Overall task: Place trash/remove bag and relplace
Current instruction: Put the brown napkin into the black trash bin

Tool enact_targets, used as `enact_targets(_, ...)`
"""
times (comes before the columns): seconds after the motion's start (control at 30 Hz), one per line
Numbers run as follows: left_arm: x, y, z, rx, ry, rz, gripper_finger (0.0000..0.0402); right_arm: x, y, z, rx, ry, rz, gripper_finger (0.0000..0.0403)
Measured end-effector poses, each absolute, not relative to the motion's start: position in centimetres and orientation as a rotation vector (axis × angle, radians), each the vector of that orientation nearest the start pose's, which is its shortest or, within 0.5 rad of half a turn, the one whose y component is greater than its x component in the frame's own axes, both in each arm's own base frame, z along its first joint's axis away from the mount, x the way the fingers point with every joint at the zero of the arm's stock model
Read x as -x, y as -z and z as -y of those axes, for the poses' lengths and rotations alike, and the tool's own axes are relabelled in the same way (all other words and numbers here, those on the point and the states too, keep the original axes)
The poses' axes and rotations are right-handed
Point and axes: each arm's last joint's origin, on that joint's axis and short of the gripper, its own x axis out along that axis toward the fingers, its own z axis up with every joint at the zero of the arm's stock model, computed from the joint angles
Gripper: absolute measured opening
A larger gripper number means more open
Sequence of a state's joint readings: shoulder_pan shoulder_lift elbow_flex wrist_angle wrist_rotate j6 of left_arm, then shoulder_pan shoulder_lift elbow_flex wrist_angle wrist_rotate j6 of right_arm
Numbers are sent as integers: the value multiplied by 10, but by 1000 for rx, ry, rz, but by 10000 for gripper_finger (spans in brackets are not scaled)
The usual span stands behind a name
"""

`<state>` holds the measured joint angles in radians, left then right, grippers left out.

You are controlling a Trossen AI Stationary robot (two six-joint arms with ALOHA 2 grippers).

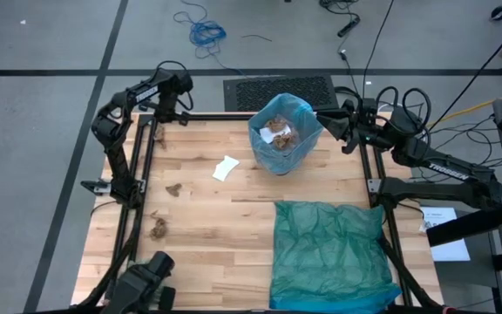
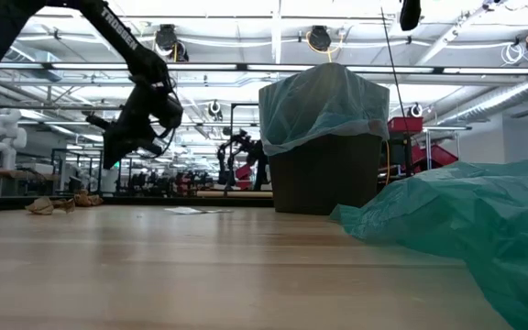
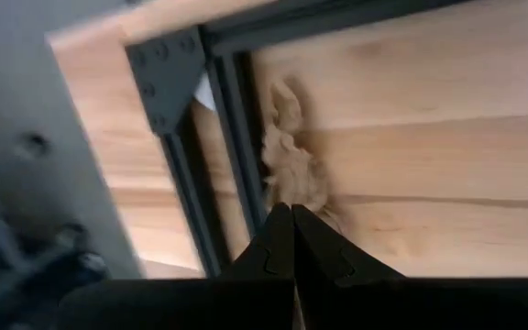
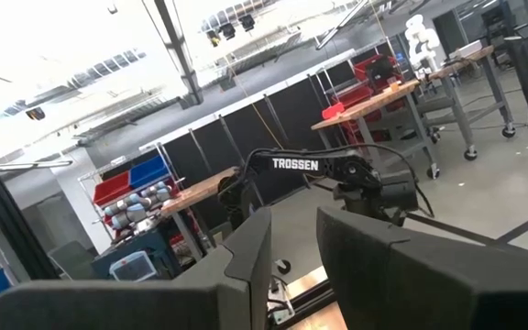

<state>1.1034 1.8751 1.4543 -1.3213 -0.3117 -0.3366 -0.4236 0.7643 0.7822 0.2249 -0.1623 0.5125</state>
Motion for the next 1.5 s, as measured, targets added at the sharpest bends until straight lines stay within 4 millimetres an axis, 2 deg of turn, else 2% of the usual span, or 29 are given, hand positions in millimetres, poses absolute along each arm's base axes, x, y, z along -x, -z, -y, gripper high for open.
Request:
enact_targets(0.1, -143, -213, -299, 1050, -1299, -1511, 0, -154, -374, 64, -437, 194, 294, 84)
enact_targets(0.2, -145, -215, -299, 1107, -1370, -1442, 0, -154, -373, 64, -438, 196, 291, 84)
enact_targets(0.3, -149, -221, -298, 1221, -1470, -1272, 0, -154, -373, 64, -439, 195, 290, 84)
enact_targets(0.4, -158, -231, -299, 1325, -1452, -1060, 0, -154, -373, 64, -442, 196, 287, 84)
enact_targets(0.5, -165, -240, -299, 1364, -1470, -910, 0, -154, -373, 64, -441, 196, 288, 84)
enact_targets(0.7, -165, -257, -294, 1346, -1732, -666, 0, -154, -373, 64, -440, 184, 282, 84)
enact_targets(0.77, -169, -259, -293, 1310, -1723, -658, 0, -154, -373, 64, -440, 175, 278, 84)
enact_targets(0.9, -183, -258, -283, 1213, -1589, -805, 0, -155, -371, 64, -442, 175, 263, 84)
enact_targets(1.0, -203, -263, -263, 1082, -1439, -936, 0, -155, -370, 64, -439, 180, 245, 84)
enact_targets(1.1, -225, -279, -228, 943, -1336, -982, 0, -155, -369, 63, -425, 159, 229, 84)
enact_targets(1.2, -239, -297, -188, 861, -1268, -986, 0, -155, -369, 63, -421, 130, 219, 84)
enact_targets(1.37, -239, -325, -122, 845, -1193, -985, 0, -156, -369, 61, -417, 89, 207, 84)
enact_targets(1.5, -236, -335, -88, 965, -1160, -963, 0, -156, -368, 61, -412, 61, 197, 84)
